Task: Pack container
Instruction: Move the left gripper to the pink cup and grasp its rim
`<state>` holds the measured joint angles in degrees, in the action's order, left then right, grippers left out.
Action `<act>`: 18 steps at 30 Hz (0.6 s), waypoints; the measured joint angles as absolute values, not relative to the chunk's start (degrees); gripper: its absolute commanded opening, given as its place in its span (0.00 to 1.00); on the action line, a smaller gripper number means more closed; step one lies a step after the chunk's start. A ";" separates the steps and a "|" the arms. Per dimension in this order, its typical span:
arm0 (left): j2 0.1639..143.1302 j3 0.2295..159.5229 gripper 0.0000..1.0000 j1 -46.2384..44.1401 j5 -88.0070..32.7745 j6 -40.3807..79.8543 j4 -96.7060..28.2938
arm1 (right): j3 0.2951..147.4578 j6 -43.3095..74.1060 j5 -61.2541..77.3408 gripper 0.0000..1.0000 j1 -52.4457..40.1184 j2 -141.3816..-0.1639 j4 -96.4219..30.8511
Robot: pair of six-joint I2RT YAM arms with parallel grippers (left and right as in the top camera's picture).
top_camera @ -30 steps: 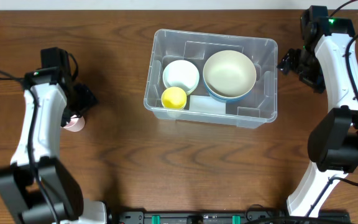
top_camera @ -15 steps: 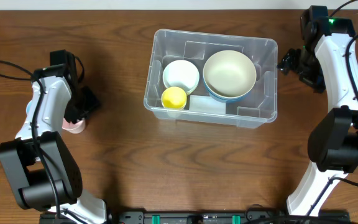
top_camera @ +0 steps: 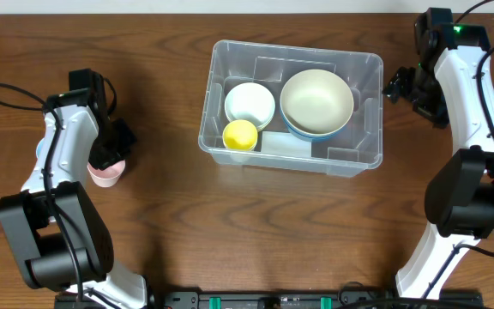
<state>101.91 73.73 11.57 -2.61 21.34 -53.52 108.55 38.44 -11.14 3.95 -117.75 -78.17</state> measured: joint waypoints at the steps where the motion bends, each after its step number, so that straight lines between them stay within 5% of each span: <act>1: 101.91 73.73 0.11 11.57 -2.59 21.19 -53.52 | 108.55 38.44 -11.14 0.99 3.95 -117.75 -78.17; 18: 101.91 73.73 0.17 11.66 -0.62 21.15 -53.52 | 108.55 38.44 -11.14 0.99 3.95 -117.75 -78.17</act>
<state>101.91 73.73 11.66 -0.62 21.15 -53.52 108.55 38.44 -11.14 3.95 -117.75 -78.17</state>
